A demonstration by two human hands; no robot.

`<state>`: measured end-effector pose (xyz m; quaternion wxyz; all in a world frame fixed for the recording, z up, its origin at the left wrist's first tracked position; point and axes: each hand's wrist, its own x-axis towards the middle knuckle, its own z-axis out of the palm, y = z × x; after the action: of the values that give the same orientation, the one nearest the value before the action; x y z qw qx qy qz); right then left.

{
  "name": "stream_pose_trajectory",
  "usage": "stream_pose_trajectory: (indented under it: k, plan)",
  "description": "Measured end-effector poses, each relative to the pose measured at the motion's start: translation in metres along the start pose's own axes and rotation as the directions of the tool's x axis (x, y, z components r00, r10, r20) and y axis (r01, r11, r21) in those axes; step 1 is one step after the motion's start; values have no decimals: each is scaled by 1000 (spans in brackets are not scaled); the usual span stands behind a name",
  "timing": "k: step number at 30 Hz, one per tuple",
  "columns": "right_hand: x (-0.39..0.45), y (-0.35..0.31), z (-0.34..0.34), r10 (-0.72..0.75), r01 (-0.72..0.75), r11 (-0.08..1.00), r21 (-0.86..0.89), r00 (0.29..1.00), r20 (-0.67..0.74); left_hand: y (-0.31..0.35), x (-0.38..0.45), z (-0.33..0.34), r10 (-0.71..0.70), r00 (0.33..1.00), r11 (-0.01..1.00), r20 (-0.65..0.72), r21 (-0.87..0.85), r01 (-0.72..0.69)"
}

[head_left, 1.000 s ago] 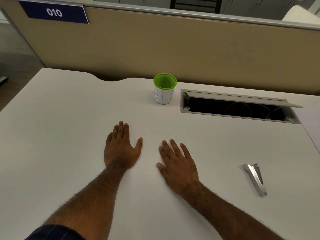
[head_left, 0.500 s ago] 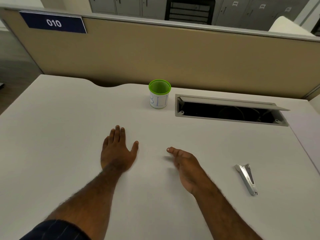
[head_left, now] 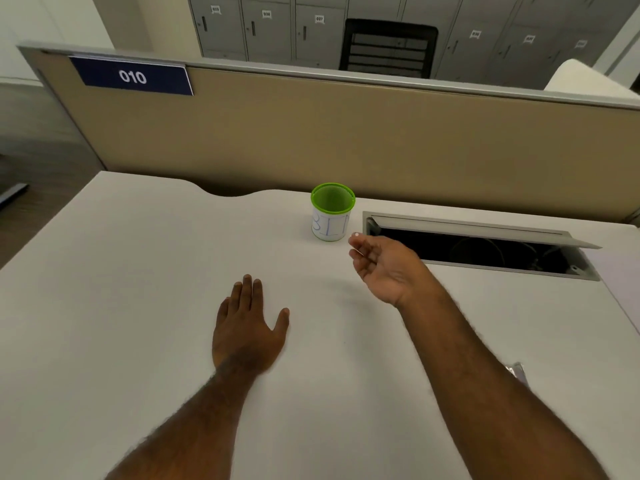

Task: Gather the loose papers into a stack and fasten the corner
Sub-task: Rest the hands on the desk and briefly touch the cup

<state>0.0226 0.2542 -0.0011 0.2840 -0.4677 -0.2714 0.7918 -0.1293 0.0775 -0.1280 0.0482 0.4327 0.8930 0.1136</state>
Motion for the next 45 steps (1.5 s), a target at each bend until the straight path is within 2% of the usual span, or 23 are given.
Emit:
stream_pose_trajectory:
  k: [2,4,6,8,10,12,13,14,18,24,27,31,33,34,35,37,38,41,43,45]
  plan:
    - [18,-21,23,-99,97,993,-71,995,-13,0,1,0,0,1000,1000,-8,-12,-1]
    - [38,-37,43,-236,225,950,-217,971,-27,-1,1,1,2,1000,1000,-11,-20,-2]
    - [58,-45,57,-393,343,823,-453,919,-18,-1,0,1,3,1000,1000,-13,-24,-3]
    - [72,-51,65,-524,420,600,-681,849,62,-1,-1,1,2,1000,1000,-17,-20,-2]
    - [82,-55,68,-579,416,275,-867,791,196,-1,-1,1,0,1000,1000,-20,-21,0]
    - [89,-58,70,-584,370,16,-929,758,292,0,-1,1,-3,1000,1000,-23,-23,2]
    - [93,-59,70,-583,353,-56,-934,748,318,-1,-1,2,-4,1000,1000,-21,-22,4]
    - [96,-61,70,-588,338,-91,-937,741,325,0,-1,1,-3,1000,1000,-19,-21,3]
    - [102,-62,71,-603,276,-107,-955,746,283,0,-1,0,-1,1000,1000,-19,-19,0]
    - [105,-64,67,-545,424,-131,-896,724,422,0,-1,0,0,1000,1000,-13,-20,0]
    - [106,-60,66,-618,421,-82,-903,690,377,1,-2,1,-3,1000,1000,-11,-25,3]
    - [96,-52,63,-757,449,8,-893,586,288,0,-1,0,-2,1000,1000,-12,-17,2]
    - [87,-43,56,-778,485,93,-870,580,240,0,-1,0,-2,1000,1000,-9,-16,1]
    - [84,-36,52,-766,501,186,-845,613,195,0,-2,0,-1,1000,1000,-10,-17,1]
    - [78,-29,48,-714,519,346,-782,686,139,0,-1,0,-1,1000,1000,-10,-18,1]
    - [65,-9,38,-520,462,685,-563,851,65,0,-1,0,1,1000,1000,-3,-10,-1]
    - [59,0,32,-415,394,788,-472,908,65,0,-1,1,0,1000,1000,-3,-2,0]
    - [49,28,8,-182,200,890,-409,980,83,1,-1,0,-2,1000,1000,1,8,2]
    - [47,46,-1,-53,98,922,-374,990,129,0,-1,0,-2,1000,1000,-3,15,2]
    - [43,64,-5,62,37,910,-412,972,225,1,0,-1,-1,1000,1000,3,19,1]
